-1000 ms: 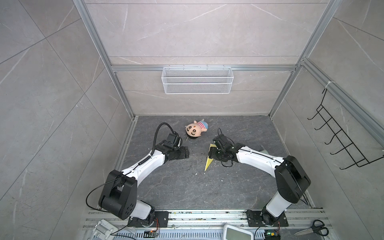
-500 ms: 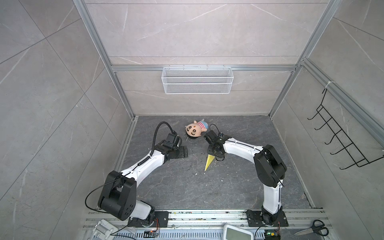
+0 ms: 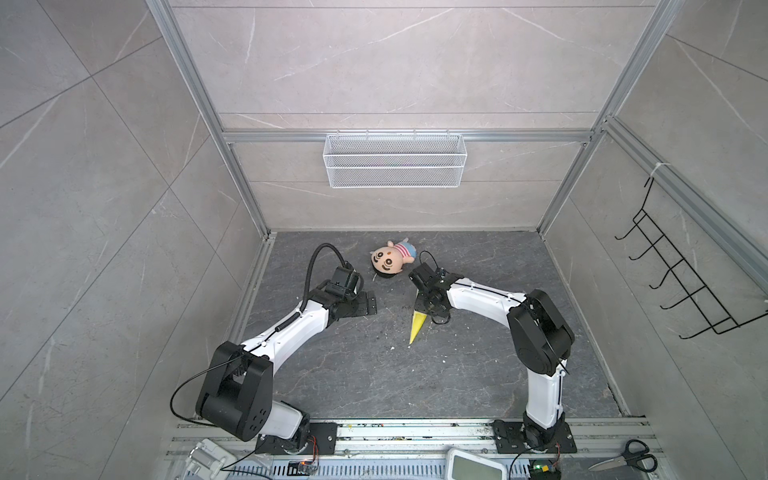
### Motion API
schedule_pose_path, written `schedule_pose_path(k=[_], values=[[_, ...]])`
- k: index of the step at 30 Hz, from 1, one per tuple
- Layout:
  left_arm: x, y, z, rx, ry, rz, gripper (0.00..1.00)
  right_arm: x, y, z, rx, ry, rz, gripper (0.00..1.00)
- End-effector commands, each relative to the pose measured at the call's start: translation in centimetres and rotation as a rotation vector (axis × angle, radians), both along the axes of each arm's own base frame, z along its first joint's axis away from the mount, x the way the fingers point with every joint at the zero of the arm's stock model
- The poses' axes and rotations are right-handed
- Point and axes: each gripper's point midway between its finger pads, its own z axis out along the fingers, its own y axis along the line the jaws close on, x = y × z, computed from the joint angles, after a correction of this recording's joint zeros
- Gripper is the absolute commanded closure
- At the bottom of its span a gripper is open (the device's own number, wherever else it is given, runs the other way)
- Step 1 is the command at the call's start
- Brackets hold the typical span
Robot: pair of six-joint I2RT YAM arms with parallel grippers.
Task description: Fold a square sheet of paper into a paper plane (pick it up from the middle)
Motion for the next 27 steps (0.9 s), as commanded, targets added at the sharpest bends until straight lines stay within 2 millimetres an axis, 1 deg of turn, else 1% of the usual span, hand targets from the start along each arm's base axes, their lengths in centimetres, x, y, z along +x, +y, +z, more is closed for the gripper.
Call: schedule_pose_path(k=[1,2,4,5,8,13,14,16,20,21,24,27], values=[[-0.3,-1.5,1.2,-0.172,0.003,-0.002,0.01,0.6,6.1,4.2,0.293,-0.121,0.24,0.96],[-0.4,-1.7,1.4,-0.21,0.01,0.002,0.01,0.4,7.4,4.7,0.366,-0.129,0.286,0.96],[-0.4,-2.0,1.5,-0.271,0.019,0.01,0.01,0.1,9.2,5.1,0.475,-0.138,0.332,0.96],[-0.6,-2.5,1.7,-0.304,0.022,0.002,0.01,-0.1,9.8,5.0,0.521,-0.133,0.344,0.96],[-0.9,-3.2,1.7,-0.375,0.036,0.004,0.04,-0.2,10.6,4.3,0.591,-0.125,0.338,0.96],[-1.7,-4.8,0.6,-0.447,0.086,-0.016,0.18,-0.5,10.9,2.2,0.626,-0.104,0.328,0.95],[-1.9,-5.1,0.5,-0.452,0.093,-0.023,0.22,-0.6,10.9,1.9,0.632,-0.1,0.332,0.95],[-2.2,-5.3,0.4,-0.444,0.092,-0.024,0.25,-0.7,10.9,1.6,0.635,-0.096,0.333,0.95],[-2.0,-6.0,0.5,-0.451,0.095,-0.037,0.36,-1.0,10.6,1.0,0.621,-0.089,0.333,0.95],[-1.9,-6.2,0.4,-0.45,0.098,-0.041,0.37,-1.1,10.5,0.9,0.619,-0.088,0.333,0.95],[-1.7,-6.3,-1.0,-0.428,0.139,-0.027,0.37,-1.2,10.4,0.6,0.615,-0.082,0.329,0.95],[-1.5,-6.7,-1.8,-0.426,0.164,-0.032,0.39,-1.3,10.3,0.4,0.615,-0.079,0.326,0.95]])
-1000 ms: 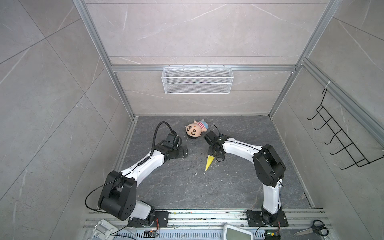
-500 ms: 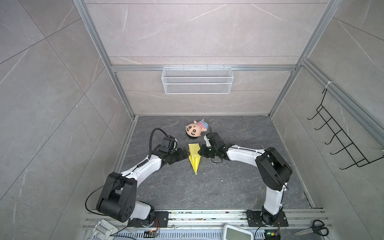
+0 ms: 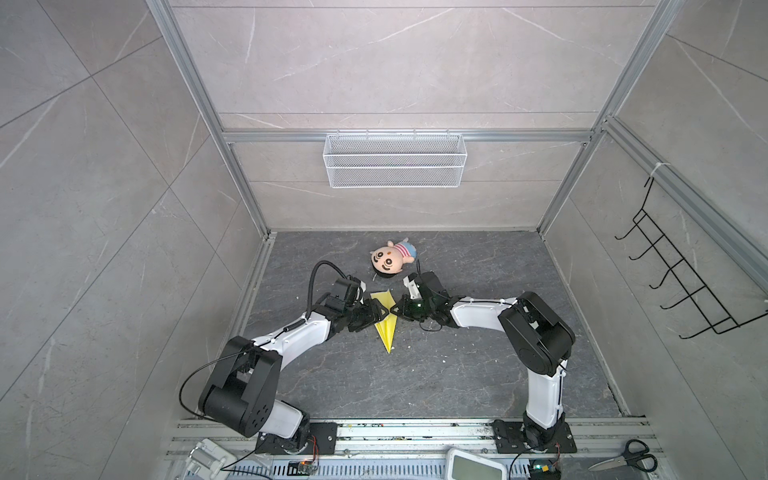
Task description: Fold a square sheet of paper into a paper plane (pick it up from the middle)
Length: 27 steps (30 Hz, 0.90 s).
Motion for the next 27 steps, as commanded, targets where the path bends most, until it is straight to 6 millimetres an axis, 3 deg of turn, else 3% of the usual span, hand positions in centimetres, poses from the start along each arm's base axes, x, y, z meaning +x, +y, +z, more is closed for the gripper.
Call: schedule_pose_path(k=[1,8,19,27], values=[[1.1,-1.2,0.8,-0.04,-0.011,-0.02,0.39,-0.1,-0.1,-0.8,0.006,0.014,-0.001,0.95],[1.2,-1.8,-0.8,-0.04,0.033,-0.042,0.4,-0.2,-0.1,-1.1,0.002,0.024,-0.001,0.95],[-0.2,-2.8,-2.3,-0.017,0.103,-0.096,0.47,-0.1,-0.2,-1.8,-0.005,0.045,-0.012,0.96],[-0.3,-2.1,-3.6,0.098,0.131,-0.088,0.62,-0.1,-0.4,-1.9,-0.009,0.048,-0.019,0.96]])
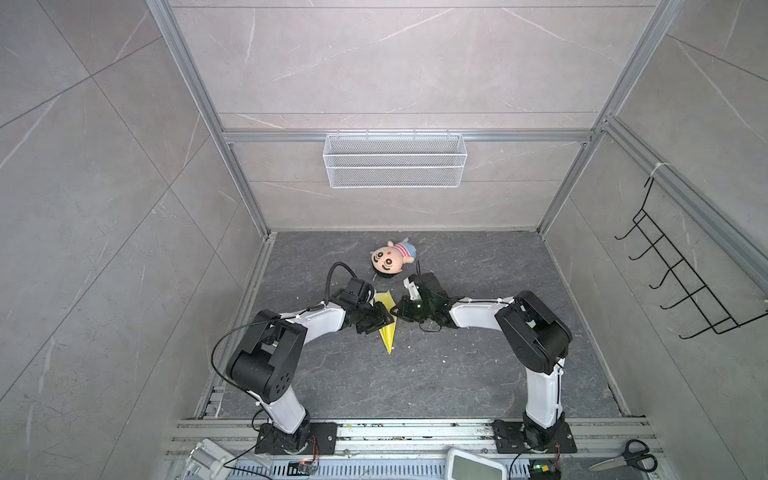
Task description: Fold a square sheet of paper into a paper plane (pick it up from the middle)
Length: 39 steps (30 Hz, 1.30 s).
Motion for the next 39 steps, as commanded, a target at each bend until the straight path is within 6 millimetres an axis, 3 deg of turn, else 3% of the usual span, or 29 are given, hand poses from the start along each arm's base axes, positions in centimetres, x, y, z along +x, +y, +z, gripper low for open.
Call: schedule_pose_path(k=[1,7,12,14,17,22,28,31,39], values=[[0.2,0.1,-0.2,0.055,0.003,-0.021,0.64,-0.1,-0.3,-1.1,-0.006,0.024,-0.008,0.96],[-0.1,-0.6,-0.9,0.071,0.038,-0.058,0.74,-0.1,-0.4,-1.0,-0.006,0.022,-0.008,0.96],[0.3,-0.3,-0.4,0.106,0.021,-0.063,0.89,0.0,-0.7,-0.4,-0.015,0.0,-0.015,0.93],[0.4,0.4,0.0,0.15,0.003,-0.068,0.93,0.2,-1.7,0.3,-0.033,-0.033,-0.045,0.86],[0.6,1.8,0.8,0.245,-0.033,-0.088,0.97,0.5,-3.9,2.1,-0.079,-0.123,-0.108,0.64],[1.1,4.3,1.3,0.428,-0.064,-0.13,0.98,0.7,-9.6,4.9,-0.226,-0.263,-0.278,0.41],[1.6,3.8,0.4,0.548,-0.052,-0.179,0.96,-0.2,-15.1,7.1,-0.373,-0.345,-0.433,0.38],[1.8,3.3,-0.2,0.591,-0.04,-0.19,0.95,-0.7,-16.2,7.8,-0.409,-0.348,-0.454,0.38],[2.2,3.0,-2.0,0.608,0.003,-0.167,0.87,-1.2,-16.9,7.4,-0.435,-0.331,-0.459,0.38]])
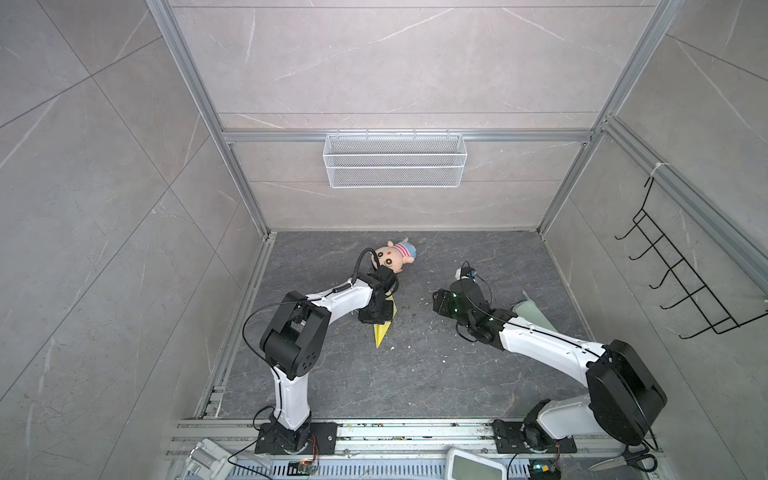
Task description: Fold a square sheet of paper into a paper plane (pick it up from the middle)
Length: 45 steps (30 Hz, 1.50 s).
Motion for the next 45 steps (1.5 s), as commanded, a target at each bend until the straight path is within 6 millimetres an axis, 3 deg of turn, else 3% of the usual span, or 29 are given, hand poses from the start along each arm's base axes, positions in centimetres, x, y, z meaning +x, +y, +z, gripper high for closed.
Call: schedule_pose_path(k=[1,13,18,25,30,41,45], values=[[0.3,0.4,-0.1,0.033,0.012,0.019,0.85,-0.6,-1.1,-0.7,-0.052,0.017,-0.022,0.38],[0.3,-0.2,-1.5,0.04,0.042,0.073,0.8,-0.4,-0.8,-1.0,-0.052,0.033,-0.017,0.38],[0.3,-0.1,-1.8,0.126,0.003,0.12,0.87,-0.3,-0.5,-1.6,-0.049,0.051,-0.01,0.38],[1.2,-1.2,0.5,0.116,-0.093,0.171,1.0,-0.2,-0.3,-1.5,-0.045,0.052,-0.008,0.38],[1.8,-2.2,0.4,0.084,-0.098,0.186,0.99,-0.3,-0.5,-1.4,-0.04,0.049,-0.016,0.39],[2.0,-3.0,-0.7,0.074,-0.061,0.191,0.82,-0.4,-0.4,-1.5,-0.044,0.055,-0.009,0.39],[2.2,-3.4,0.6,0.042,-0.074,0.186,0.77,-0.2,-0.4,-1.1,-0.043,0.05,-0.01,0.39]])
